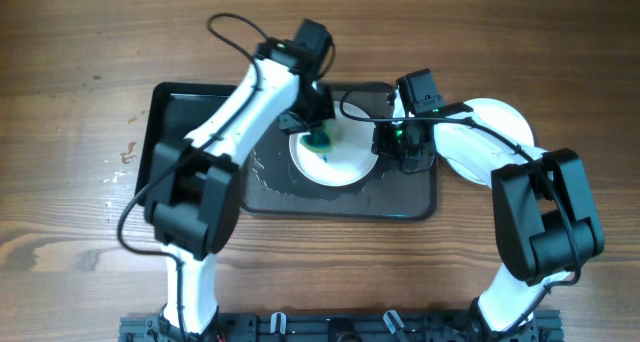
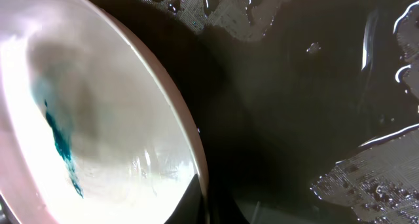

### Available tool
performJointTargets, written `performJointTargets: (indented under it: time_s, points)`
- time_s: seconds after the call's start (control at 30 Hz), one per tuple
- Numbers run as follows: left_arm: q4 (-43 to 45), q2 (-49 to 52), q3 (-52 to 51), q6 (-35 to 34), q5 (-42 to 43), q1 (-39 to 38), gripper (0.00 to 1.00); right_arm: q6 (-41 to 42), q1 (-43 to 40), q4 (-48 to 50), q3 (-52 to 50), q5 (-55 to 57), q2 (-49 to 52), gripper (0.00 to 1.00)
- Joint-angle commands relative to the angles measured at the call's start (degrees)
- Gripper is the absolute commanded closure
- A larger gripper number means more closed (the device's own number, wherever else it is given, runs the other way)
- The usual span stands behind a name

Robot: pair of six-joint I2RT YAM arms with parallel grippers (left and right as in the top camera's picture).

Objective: Clean dirty plates on tray and stack at the side
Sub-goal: 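Scrub the third plate with the sponge while right gripper holds rim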

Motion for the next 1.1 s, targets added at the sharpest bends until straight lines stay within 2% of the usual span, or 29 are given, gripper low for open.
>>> performJointTargets:
  time_s: [0.0, 0.2, 0.33, 0.43, 0.63, 0.83, 0.97, 1.07]
  points:
    - [0.37, 3.52, 0.37, -1.64, 1.79, -0.63, 0.96, -0.20, -0.42, -0.15, 0.66, 0.13, 1.86, 0.96]
    - [1.20, 6.38, -1.84, -2.47, 2.23, -0.70, 0.96, -0.24, -0.50, -0.15, 0.66, -0.31, 1.86, 0.96]
    - [8.09, 6.38, -8.37, -2.47, 6.58, -1.40, 0.96, -0.24, -1.03, -0.31, 0.66, -0.90, 1.86, 0.96]
    - [13.66, 6.38, -11.54, -2.21, 13.77, -1.81, 0.96, -0.24, -1.05, -0.33, 0.66, -0.94, 1.86, 0.96]
    - [17.11, 6.36, -10.21, -2.23, 14.86, -3.65, 0.96, -0.22, -1.05, -0.31, 0.66, -0.94, 1.86, 0.96]
    - [12.37, 5.70, -5.16, -2.54, 6.73, -3.65, 0.96, -0.22, -1.05, -0.31, 0.66, -0.92, 1.86, 0.96]
    - [11.93, 5.70, -4.90, -4.15, 5.90, -4.22, 0.96, -0.20, -1.05, -0.31, 0.66, -0.92, 1.86, 0.96]
    - [10.08, 5.51, -4.46, -4.07, -4.02, -3.67, 0.96, -0.22, -1.05, -0.57, 0.66, -0.92, 1.86, 0.96]
